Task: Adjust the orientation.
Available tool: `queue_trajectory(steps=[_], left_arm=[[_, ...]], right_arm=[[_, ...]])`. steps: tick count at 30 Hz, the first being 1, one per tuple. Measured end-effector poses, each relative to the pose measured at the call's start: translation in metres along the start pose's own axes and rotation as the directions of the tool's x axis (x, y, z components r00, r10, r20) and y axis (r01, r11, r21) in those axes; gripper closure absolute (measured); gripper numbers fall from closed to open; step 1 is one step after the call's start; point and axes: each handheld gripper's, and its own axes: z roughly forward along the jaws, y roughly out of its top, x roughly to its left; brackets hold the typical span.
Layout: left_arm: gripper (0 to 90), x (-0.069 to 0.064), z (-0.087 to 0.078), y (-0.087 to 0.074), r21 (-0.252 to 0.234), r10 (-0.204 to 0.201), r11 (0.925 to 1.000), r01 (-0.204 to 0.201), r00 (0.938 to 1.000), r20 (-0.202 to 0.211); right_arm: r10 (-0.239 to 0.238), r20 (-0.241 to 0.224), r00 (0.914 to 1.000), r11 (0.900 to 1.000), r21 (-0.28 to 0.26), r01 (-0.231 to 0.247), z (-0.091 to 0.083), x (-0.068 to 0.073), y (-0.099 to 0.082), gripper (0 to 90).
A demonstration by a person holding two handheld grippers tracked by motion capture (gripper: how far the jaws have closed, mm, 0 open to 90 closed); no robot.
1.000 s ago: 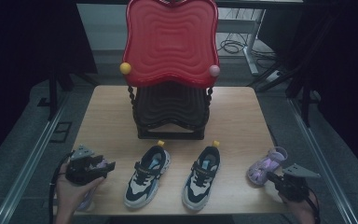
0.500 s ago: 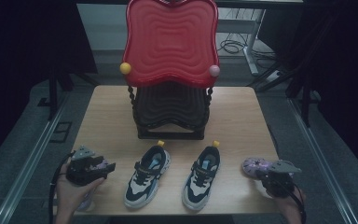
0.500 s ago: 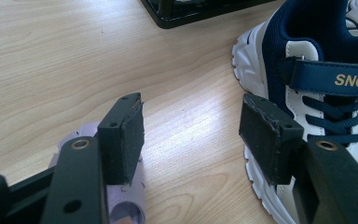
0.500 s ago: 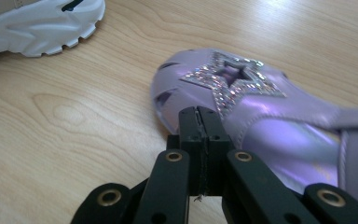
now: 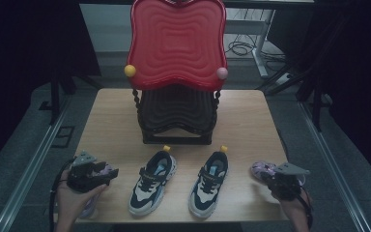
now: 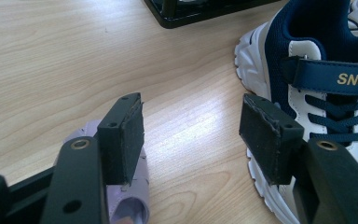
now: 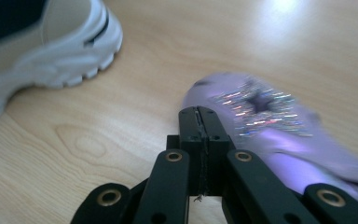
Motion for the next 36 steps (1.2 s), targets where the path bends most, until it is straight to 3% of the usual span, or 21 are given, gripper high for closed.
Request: queue_trajectory(steps=[1, 2, 3, 4, 6, 8, 9, 11, 16, 24, 29, 36], left_arm=[[40.2, 0.001, -0.001, 0.000, -0.004, -0.001, 1.0000, 0.001, 1.0000, 0.001], [40.2, 0.001, -0.001, 0.000, -0.004, -0.001, 1.0000, 0.001, 1.0000, 0.001], [40.2, 0.002, -0.001, 0.000, -0.005, -0.004, 1.0000, 0.004, 1.0000, 0.005], [40.2, 0.002, -0.001, 0.000, -0.005, -0.004, 1.0000, 0.004, 1.0000, 0.005], [40.0, 0.001, -0.001, 0.000, -0.005, -0.003, 1.0000, 0.003, 1.0000, 0.003], [40.0, 0.001, -0.001, 0.000, -0.005, -0.002, 1.0000, 0.002, 1.0000, 0.002], [40.0, 0.001, -0.001, 0.000, -0.004, 0.000, 1.0000, 0.000, 1.0000, 0.001], [39.9, 0.001, -0.001, 0.000, -0.005, 0.000, 1.0000, 0.000, 1.0000, 0.003], [39.9, 0.001, 0.000, 0.000, -0.004, -0.001, 1.0000, 0.001, 1.0000, 0.005], [39.9, 0.002, -0.002, -0.001, -0.007, -0.002, 1.0000, 0.002, 1.0000, -0.001], [39.8, 0.004, -0.003, -0.002, -0.007, -0.006, 1.0000, 0.006, 0.9999, -0.008], [39.7, 0.006, -0.009, -0.003, -0.020, -0.010, 0.9997, 0.010, 0.9998, -0.015]], right_arm=[[0.028, 0.015, 0.9995, 0.9990, -0.034, -0.028, -0.012, -0.010, 0.001, 89.4], [0.028, 0.015, 0.9995, 0.9990, -0.034, -0.028, -0.012, -0.010, 0.001, 89.4], [0.059, 0.042, 0.9974, 0.9961, -0.068, -0.056, -0.023, -0.023, 0.000, 89.4], [0.059, 0.042, 0.9974, 0.9961, -0.068, -0.056, -0.023, -0.023, 0.000, 89.4], [0.107, 0.078, 0.9912, 0.9897, -0.104, -0.098, -0.037, -0.042, -0.004, 89.4], [0.122, 0.086, 0.9888, 0.9875, -0.110, -0.112, -0.040, -0.048, -0.006, 89.4], [0.154, 0.098, 0.9833, 0.9818, -0.128, -0.141, -0.044, -0.061, -0.010, 89.4], [0.180, 0.111, 0.9773, 0.9767, -0.138, -0.165, -0.048, -0.072, -0.014, 89.4], [0.228, 0.135, 0.9644, 0.9649, -0.164, -0.205, -0.055, -0.091, -0.022, 89.4], [0.264, 0.150, 0.9528, 0.9601, -0.135, -0.245, -0.047, -0.109, -0.037, 89.4], [0.246, 0.152, 0.9572, 0.9675, -0.097, -0.233, -0.038, -0.109, -0.041, 89.4], [0.248, 0.153, 0.9566, 0.9677, -0.086, -0.237, -0.038, -0.106, -0.044, 89.5]])
